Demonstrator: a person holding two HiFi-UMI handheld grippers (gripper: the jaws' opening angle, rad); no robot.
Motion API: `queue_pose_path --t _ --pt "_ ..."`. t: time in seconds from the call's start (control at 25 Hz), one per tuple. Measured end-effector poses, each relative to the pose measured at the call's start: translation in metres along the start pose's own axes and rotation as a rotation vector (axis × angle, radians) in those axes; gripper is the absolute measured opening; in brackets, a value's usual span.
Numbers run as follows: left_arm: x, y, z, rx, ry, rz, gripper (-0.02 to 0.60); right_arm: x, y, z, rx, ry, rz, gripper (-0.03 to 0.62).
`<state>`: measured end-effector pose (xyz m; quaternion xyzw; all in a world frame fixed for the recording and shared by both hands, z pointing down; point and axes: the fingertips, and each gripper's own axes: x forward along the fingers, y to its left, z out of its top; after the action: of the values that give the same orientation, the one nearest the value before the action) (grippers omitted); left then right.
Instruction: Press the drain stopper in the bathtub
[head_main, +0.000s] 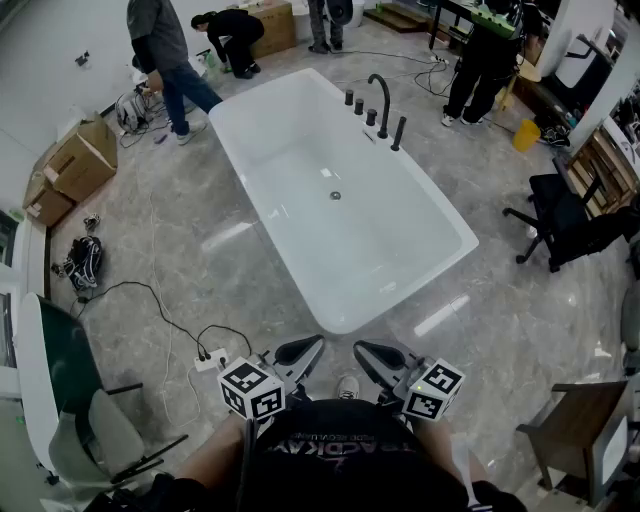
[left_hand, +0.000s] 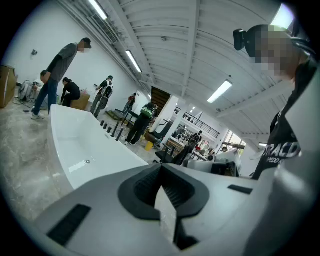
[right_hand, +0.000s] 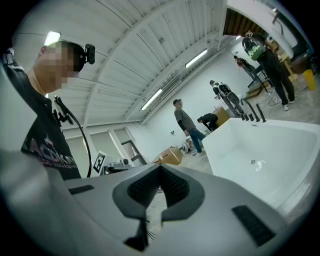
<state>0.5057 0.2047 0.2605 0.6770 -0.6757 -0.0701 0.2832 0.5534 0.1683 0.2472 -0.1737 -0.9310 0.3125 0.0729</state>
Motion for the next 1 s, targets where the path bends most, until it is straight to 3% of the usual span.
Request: queue_pose_path --t 1.0 --pt "-0.009 0.001 -0.003 -0.01 -0.021 0.02 0.006 0.003 0.01 0.0 -0.012 -0.003 0.041 0.011"
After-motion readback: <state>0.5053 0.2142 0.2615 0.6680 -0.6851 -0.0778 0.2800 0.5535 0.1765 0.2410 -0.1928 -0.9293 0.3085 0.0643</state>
